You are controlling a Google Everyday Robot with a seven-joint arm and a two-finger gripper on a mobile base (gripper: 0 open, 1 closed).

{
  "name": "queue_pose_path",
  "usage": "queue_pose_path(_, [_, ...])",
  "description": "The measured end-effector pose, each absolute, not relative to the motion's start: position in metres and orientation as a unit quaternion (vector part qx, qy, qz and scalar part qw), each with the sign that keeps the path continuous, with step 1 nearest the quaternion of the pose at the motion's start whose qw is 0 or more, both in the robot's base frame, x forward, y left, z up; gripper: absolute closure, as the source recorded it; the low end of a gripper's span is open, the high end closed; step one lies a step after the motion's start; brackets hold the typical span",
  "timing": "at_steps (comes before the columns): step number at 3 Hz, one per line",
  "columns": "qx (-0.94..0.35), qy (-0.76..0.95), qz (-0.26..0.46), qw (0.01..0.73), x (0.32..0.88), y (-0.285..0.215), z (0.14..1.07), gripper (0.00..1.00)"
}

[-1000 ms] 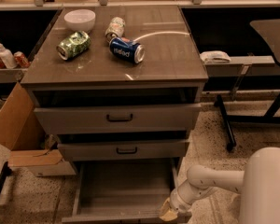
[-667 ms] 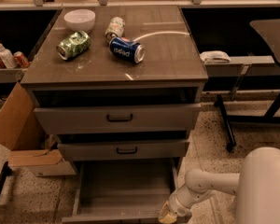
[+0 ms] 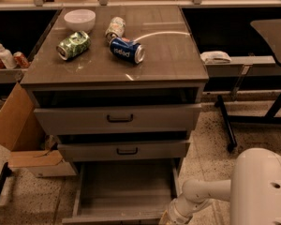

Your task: Close bottom drawer

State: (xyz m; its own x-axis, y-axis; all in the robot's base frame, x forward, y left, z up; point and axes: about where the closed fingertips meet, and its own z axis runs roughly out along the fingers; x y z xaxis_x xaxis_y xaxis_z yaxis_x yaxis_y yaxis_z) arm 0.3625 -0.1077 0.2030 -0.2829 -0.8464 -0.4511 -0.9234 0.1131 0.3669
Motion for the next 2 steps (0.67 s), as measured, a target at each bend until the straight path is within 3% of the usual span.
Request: queue_pose_path(2, [-0.596, 0.753, 0.27, 0.064, 0.349, -0.105, 0.171, 1.0])
